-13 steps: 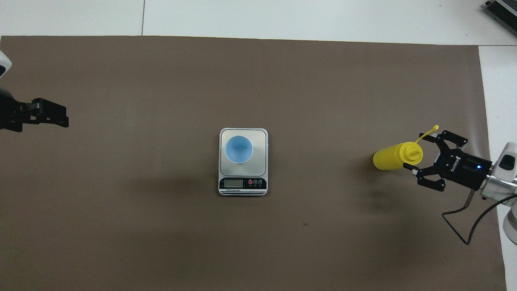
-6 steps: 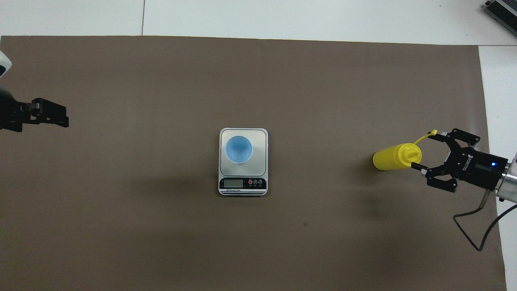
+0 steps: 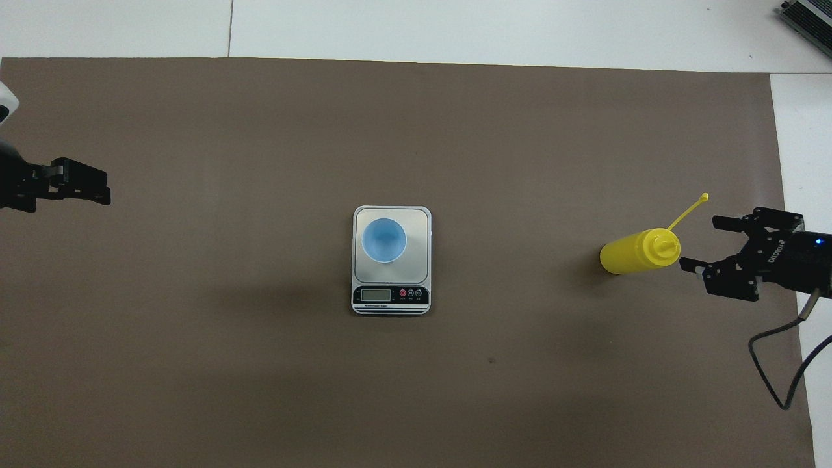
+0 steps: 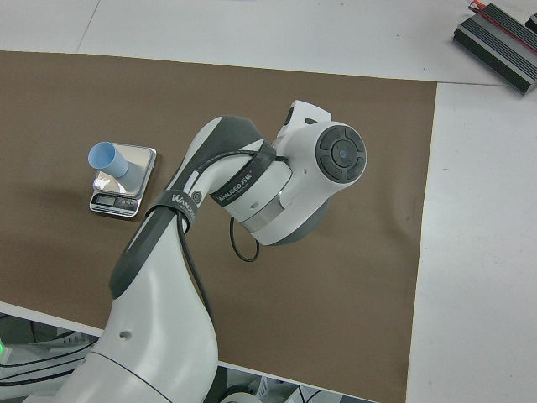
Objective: Pour seasoning into cup on scale with both arms
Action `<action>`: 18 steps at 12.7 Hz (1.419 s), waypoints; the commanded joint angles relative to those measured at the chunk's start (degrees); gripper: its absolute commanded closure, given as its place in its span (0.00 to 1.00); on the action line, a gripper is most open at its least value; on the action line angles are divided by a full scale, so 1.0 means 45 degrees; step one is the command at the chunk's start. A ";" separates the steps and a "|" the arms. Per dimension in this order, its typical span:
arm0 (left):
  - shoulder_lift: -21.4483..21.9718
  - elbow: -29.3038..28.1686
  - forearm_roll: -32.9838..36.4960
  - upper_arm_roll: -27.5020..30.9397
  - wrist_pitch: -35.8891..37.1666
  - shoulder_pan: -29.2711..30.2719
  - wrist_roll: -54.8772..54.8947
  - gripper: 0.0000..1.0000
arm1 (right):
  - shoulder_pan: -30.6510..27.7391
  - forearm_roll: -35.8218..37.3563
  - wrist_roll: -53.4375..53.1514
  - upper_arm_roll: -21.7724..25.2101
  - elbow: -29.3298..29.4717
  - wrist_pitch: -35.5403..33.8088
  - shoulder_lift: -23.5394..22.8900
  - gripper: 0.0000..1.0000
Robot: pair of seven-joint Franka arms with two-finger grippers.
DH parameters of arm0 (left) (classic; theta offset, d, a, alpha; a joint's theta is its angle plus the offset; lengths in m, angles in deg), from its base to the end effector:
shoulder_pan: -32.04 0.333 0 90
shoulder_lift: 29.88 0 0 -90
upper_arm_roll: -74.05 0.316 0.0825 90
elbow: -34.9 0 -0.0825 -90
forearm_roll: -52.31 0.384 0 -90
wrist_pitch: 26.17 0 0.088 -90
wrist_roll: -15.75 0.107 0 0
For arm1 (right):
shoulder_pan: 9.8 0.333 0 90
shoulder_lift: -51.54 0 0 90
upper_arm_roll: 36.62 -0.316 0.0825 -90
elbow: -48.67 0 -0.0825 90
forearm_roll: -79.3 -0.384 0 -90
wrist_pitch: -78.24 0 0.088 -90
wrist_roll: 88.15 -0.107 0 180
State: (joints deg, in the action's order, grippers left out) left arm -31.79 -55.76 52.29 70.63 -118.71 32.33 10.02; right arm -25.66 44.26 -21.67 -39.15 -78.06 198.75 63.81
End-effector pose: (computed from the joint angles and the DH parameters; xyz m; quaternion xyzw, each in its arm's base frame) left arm 0.5674 -0.0305 0.6043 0.9997 0.0227 -0.0003 0.0011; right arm 0.4926 -0.0877 0.4858 -0.9150 -0.3021 -0.2076 0.1687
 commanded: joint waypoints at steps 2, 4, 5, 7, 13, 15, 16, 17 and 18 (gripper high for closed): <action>0.0248 -0.0224 -0.0192 -0.0022 0.0095 0.0091 -0.0093 0.00 | 0.0845 0.3517 -0.4875 -0.0610 0.1400 0.0270 -0.0420 0.00; 0.0248 -0.0224 -0.0192 -0.0022 0.0095 0.0091 -0.0093 0.00 | 0.1257 0.5062 -0.7028 -0.0610 0.2201 0.0173 -0.0810 0.00; 0.0248 -0.0224 -0.0192 -0.0002 0.0095 0.0091 -0.0093 0.00 | 0.1413 0.5611 -0.7966 -0.0610 0.2689 0.0056 -0.1044 0.00; 0.0248 -0.0224 -0.0192 -0.0022 0.0095 0.0091 -0.0093 0.00 | 0.1803 0.6356 -0.9627 -0.0610 0.3316 -0.0236 -0.1280 0.00; 0.0248 -0.0224 -0.0192 -0.0002 0.0095 0.0091 -0.0093 0.00 | 0.3035 0.7902 -1.5640 -0.0630 0.4351 -0.1192 -0.1574 0.00; 0.0248 -0.0224 -0.0192 -0.0002 0.0095 0.0091 -0.0093 0.00 | 0.3036 0.7902 -1.6703 -0.0630 0.5305 -0.2243 -0.1690 0.00; 0.0248 -0.0224 -0.0192 -0.0022 0.0095 0.0091 -0.0093 0.00 | 0.3017 0.7902 -1.6744 -0.0630 0.5891 -0.2791 -0.1788 0.00; 0.0248 -0.0224 -0.0192 -0.0022 0.0095 0.0091 -0.0093 0.00 | 0.3016 0.7979 -1.6764 -0.0611 0.6554 -0.3454 -0.1963 0.00; 0.0248 -0.0224 -0.0192 -0.0022 0.0095 0.0091 -0.0093 0.00 | 0.3016 0.8270 -1.6764 -0.0630 0.7237 -0.4079 -0.2197 0.00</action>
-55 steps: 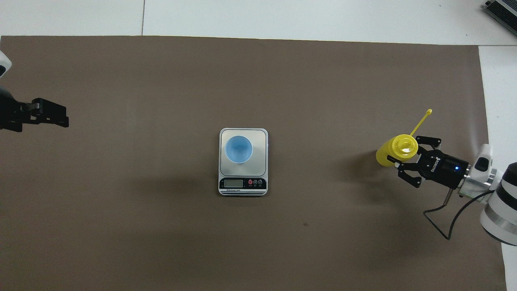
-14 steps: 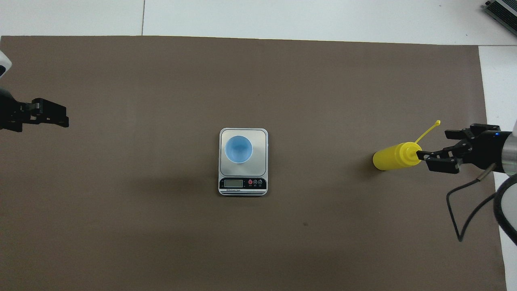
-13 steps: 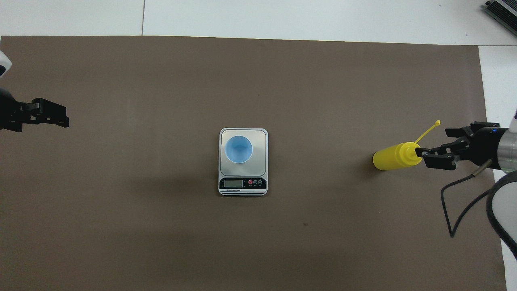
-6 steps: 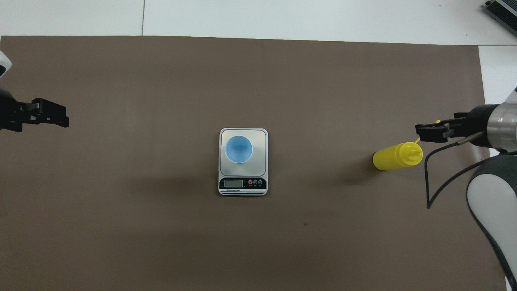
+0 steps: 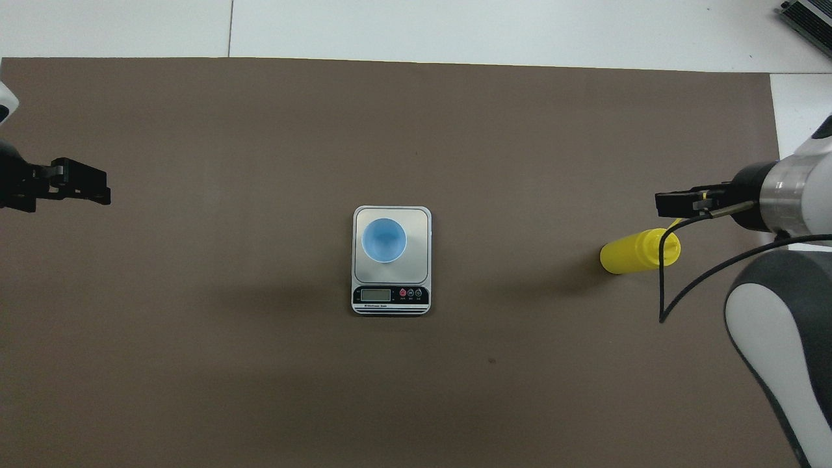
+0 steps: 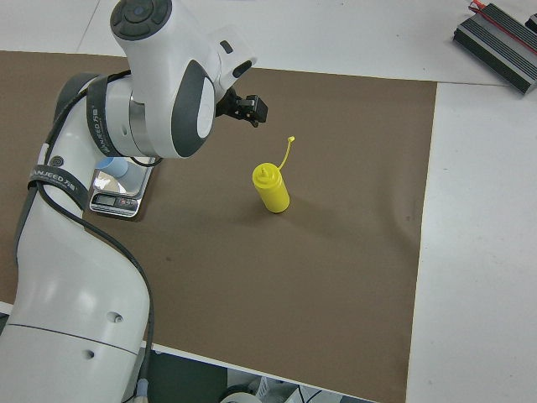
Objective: Pour seasoning into cup on scale with both arms
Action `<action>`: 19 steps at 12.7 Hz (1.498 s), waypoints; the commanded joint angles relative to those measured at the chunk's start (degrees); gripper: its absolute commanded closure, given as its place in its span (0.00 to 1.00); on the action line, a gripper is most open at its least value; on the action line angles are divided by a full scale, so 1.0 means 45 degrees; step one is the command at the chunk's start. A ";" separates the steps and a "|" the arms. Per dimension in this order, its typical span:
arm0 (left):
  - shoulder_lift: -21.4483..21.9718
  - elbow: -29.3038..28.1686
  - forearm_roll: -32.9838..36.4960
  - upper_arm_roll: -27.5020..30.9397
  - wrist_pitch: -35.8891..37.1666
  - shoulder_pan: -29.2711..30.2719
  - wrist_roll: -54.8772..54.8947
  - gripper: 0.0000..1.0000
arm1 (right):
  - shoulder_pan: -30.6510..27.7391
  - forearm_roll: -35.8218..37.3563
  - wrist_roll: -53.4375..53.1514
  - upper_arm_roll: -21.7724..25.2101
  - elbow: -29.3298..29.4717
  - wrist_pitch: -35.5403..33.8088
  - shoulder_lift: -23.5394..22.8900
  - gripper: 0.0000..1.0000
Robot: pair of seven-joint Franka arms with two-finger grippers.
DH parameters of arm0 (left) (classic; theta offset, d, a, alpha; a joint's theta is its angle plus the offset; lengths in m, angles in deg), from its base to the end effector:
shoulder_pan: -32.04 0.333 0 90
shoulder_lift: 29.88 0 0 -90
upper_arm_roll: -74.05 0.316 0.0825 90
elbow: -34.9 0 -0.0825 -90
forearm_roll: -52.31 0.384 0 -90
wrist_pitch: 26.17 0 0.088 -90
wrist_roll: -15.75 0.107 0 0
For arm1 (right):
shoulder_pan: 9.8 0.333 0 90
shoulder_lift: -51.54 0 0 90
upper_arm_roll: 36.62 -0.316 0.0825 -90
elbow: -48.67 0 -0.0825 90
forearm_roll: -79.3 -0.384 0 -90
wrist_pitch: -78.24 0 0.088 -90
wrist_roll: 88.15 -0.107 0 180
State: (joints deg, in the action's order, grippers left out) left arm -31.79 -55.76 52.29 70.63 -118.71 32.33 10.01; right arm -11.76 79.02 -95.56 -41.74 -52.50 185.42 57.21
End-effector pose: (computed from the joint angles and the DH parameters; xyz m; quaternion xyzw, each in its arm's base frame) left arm 0.5674 -0.0305 0.6043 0.9997 0.0228 -0.0003 0.0011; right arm 0.5480 0.0329 0.6137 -0.9941 0.0371 -0.1013 0.0074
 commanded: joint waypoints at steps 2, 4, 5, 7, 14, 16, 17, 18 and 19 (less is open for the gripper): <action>0.0248 -0.0224 -0.0192 -0.0002 0.0095 0.0091 -0.0093 0.00 | -0.0070 0.0745 -0.0346 -0.0054 0.2070 -0.1689 -0.0771 0.00; 0.0248 -0.0224 -0.0192 -0.0021 0.0095 0.0091 -0.0093 0.00 | -0.0207 0.0531 -0.0327 0.0023 0.2167 -0.1962 -0.0654 0.00; 0.0248 -0.0224 -0.0192 -0.0021 0.0095 0.0091 -0.0093 0.00 | -0.0265 0.0510 -0.0308 0.0043 0.2477 -0.2215 -0.0731 0.00; 0.0248 -0.0224 -0.0192 -0.0021 0.0095 0.0091 -0.0093 0.00 | -0.0285 0.0200 -0.0327 0.0063 0.2714 -0.2820 -0.0810 0.00; 0.0248 -0.0224 -0.0192 -0.0021 0.0095 0.0091 -0.0093 0.00 | -0.0813 -0.0232 0.0062 0.0141 0.2734 -0.3935 -0.0713 0.00; 0.0248 -0.0224 -0.0192 -0.0021 0.0095 0.0091 -0.0093 0.00 | -0.0250 -0.0232 0.0083 0.0608 0.2734 -0.4093 -0.0634 0.00; 0.0248 -0.0224 -0.0192 -0.0021 0.0095 0.0091 -0.0093 0.00 | 0.0218 -0.0232 0.0064 0.1074 0.2734 -0.4093 -0.0653 0.00; 0.0248 -0.0224 -0.0192 -0.0002 0.0095 0.0091 -0.0093 0.00 | 0.0899 -0.0213 0.0006 0.1794 0.2734 -0.4093 -0.0634 0.00; 0.0248 -0.0224 -0.0192 -0.0021 0.0095 0.0091 -0.0093 0.00 | 0.1215 -0.0213 -0.0014 0.2169 0.2715 -0.4093 -0.0634 0.00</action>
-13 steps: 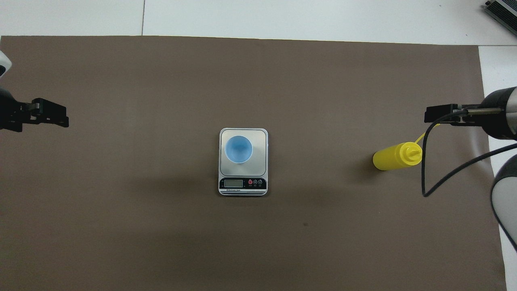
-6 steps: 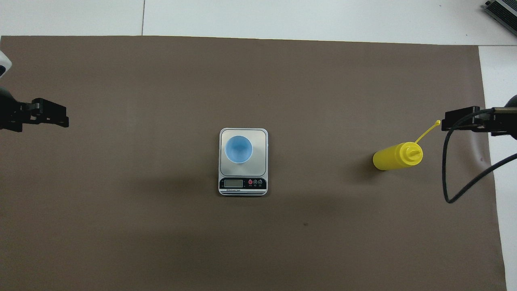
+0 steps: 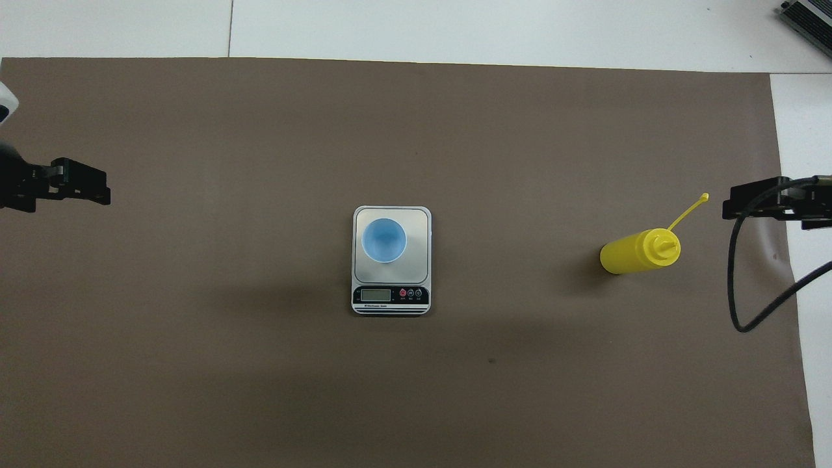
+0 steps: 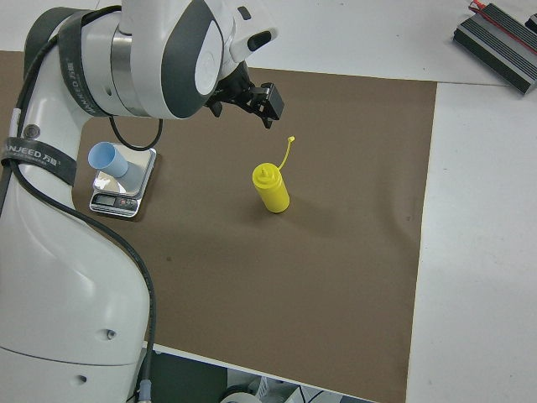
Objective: Pour seasoning into cup on scale with both arms
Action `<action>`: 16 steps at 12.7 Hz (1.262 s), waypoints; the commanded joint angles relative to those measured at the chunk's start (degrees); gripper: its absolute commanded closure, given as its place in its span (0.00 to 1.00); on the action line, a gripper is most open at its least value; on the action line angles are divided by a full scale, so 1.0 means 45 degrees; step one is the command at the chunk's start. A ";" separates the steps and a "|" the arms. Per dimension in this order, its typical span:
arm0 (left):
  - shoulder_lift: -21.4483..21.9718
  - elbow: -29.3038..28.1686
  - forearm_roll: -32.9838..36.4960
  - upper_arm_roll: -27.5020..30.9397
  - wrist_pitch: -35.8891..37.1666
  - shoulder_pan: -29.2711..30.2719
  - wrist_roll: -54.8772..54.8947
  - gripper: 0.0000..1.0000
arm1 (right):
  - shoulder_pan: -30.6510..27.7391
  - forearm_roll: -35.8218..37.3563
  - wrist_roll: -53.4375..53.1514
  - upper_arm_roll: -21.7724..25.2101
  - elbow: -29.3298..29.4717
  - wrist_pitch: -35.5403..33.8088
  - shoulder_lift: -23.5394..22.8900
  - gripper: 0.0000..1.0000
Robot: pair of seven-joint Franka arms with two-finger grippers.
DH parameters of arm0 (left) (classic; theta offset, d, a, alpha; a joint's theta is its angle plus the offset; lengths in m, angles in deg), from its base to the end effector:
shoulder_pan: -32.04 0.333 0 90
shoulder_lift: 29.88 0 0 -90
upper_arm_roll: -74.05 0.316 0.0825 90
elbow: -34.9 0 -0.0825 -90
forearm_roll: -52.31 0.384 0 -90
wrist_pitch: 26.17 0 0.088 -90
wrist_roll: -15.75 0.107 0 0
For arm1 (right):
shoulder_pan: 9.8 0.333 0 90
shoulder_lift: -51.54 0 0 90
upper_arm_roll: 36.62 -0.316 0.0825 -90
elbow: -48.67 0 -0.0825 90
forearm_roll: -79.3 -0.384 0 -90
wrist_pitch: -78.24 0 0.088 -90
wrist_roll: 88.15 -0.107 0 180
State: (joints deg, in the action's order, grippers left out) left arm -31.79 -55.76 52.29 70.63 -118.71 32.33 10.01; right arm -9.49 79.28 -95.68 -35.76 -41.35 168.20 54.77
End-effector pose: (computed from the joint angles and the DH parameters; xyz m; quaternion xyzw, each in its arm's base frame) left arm 0.5674 -0.0305 0.6043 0.9997 0.0228 -0.0003 0.0011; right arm 0.5371 -0.0054 0.6550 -0.9971 0.0704 -0.0276 0.0023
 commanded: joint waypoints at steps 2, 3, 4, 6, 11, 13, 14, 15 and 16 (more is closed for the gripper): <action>0.0267 -0.0224 -0.0192 -0.0041 0.0095 0.0053 -0.0189 0.00 | 0.0692 -0.0251 -0.0045 0.0844 0.0219 -0.0245 -0.0073 0.00; 0.0267 -0.0224 -0.0192 -0.0041 0.0075 -0.0160 -0.0113 0.00 | 0.0692 -0.0232 -0.0045 0.0844 0.0180 -0.0245 -0.0073 0.00; 0.0267 -0.0224 -0.0192 -0.0099 0.0094 -0.0182 -0.0093 0.00 | 0.0692 -0.0193 -0.0045 0.0844 0.0122 -0.0245 -0.0054 0.00; 0.0267 -0.0224 -0.0192 -0.0041 0.0095 0.0031 -0.0092 0.00 | 0.0673 -0.0173 -0.0064 0.0844 0.0063 -0.0245 0.0005 0.00; 0.0267 -0.0224 -0.0192 -0.0041 0.0095 0.0345 -0.0112 0.00 | 0.0673 -0.0036 -0.0045 0.0824 -0.0093 -0.0265 0.0102 0.00; 0.0267 -0.0224 -0.0192 -0.0022 0.0056 0.0462 -0.0073 0.00 | 0.0673 -0.0016 -0.0084 0.0824 -0.0172 -0.0265 0.0122 0.00; 0.0267 -0.0224 -0.0192 -0.0022 -0.0041 0.0462 -0.0131 0.00 | 0.0673 -0.0016 -0.0142 0.0824 -0.0230 -0.0265 0.0142 0.00; 0.0248 -0.0224 -0.0192 -0.0022 -0.0042 0.0482 -0.0170 0.00 | 0.0673 -0.0016 -0.0143 0.0824 -0.0308 -0.0226 0.0200 0.00; 0.0248 -0.0166 -0.0153 -0.0002 -0.0023 0.0482 -0.0170 0.00 | 0.0692 -0.0016 -0.0143 0.0824 -0.0309 -0.0226 0.0200 0.00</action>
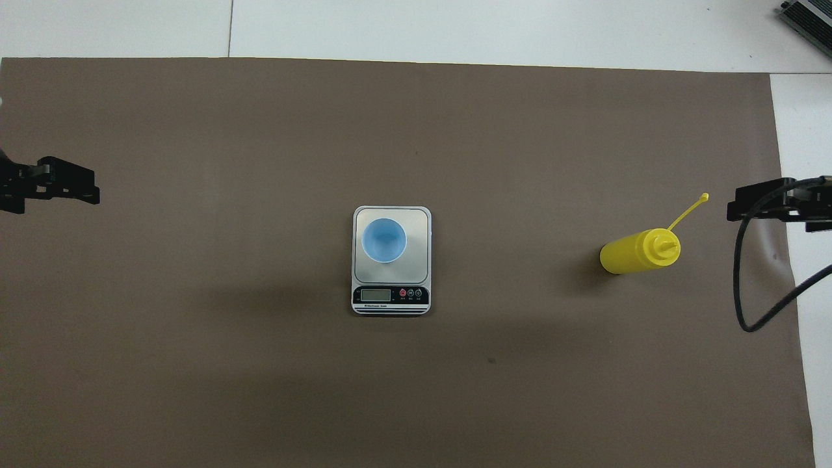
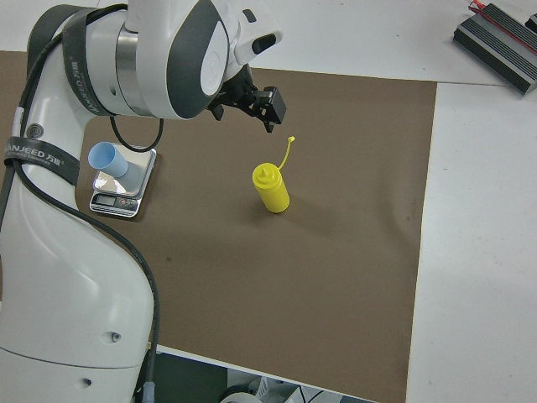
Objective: Pour seasoning into cup on scale with both arms
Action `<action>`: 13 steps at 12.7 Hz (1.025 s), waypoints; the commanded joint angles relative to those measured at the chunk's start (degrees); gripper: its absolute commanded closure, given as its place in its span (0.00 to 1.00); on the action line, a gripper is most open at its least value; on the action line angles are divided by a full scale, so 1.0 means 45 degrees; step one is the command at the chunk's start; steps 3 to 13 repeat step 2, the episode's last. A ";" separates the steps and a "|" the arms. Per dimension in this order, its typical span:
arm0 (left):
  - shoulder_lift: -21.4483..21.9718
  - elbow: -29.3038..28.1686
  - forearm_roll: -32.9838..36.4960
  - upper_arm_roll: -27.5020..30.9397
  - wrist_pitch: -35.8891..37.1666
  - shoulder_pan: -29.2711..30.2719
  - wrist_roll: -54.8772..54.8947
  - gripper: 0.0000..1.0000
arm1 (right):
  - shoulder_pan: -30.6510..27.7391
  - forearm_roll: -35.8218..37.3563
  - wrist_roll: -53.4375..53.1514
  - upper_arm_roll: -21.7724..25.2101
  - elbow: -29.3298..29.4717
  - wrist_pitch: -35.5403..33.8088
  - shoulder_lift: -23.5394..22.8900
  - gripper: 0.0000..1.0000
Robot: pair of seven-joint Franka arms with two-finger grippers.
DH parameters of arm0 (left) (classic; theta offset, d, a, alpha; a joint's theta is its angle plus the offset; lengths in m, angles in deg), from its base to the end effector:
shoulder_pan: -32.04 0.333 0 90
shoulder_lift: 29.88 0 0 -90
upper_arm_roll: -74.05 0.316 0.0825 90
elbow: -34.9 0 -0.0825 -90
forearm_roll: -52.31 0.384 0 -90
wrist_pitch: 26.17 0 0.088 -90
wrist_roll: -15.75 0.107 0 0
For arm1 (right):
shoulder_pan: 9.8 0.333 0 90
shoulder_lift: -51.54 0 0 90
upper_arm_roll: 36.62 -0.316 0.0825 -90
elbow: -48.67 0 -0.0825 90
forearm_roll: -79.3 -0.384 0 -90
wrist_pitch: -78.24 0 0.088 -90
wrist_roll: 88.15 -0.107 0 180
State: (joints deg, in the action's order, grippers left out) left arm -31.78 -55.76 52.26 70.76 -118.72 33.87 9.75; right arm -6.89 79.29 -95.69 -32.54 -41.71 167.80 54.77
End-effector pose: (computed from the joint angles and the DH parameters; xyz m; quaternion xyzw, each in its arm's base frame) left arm 0.5680 -0.0140 0.6044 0.9992 0.0396 -0.0002 0.0014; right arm 0.5363 -0.0122 0.6514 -0.9969 0.0759 -0.0208 0.0033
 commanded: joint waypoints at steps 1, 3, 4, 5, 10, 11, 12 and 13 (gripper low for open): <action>0.0247 -0.0108 0.0029 -0.0032 0.0136 0.0043 -0.0113 0.00 | 0.0115 -0.0019 -0.0140 0.0108 -0.0230 -0.0137 0.0200 0.00; 0.0266 -0.0069 0.0263 -0.0071 0.0273 -0.0036 -0.0113 0.00 | 0.0115 -0.0019 -0.0160 0.0108 -0.0230 -0.0118 0.0200 0.00; 0.0266 -0.0069 0.0263 -0.0071 0.0273 -0.0036 -0.0113 0.00 | 0.0115 -0.0019 -0.0160 0.0108 -0.0230 -0.0118 0.0200 0.00; 0.0266 -0.0069 0.0263 -0.0071 0.0273 -0.0036 -0.0113 0.00 | 0.0115 -0.0019 -0.0160 0.0108 -0.0230 -0.0118 0.0200 0.00; 0.0266 -0.0069 0.0263 -0.0071 0.0273 -0.0036 -0.0113 0.00 | 0.0115 -0.0019 -0.0160 0.0108 -0.0230 -0.0118 0.0200 0.00; 0.0266 -0.0069 0.0263 -0.0071 0.0273 -0.0036 -0.0113 0.00 | 0.0115 -0.0019 -0.0160 0.0108 -0.0230 -0.0118 0.0200 0.00; 0.0266 -0.0069 0.0263 -0.0071 0.0273 -0.0036 -0.0113 0.00 | 0.0115 -0.0019 -0.0160 0.0108 -0.0230 -0.0118 0.0200 0.00; 0.0266 -0.0069 0.0263 -0.0071 0.0273 -0.0036 -0.0113 0.00 | 0.0115 -0.0019 -0.0160 0.0108 -0.0230 -0.0118 0.0200 0.00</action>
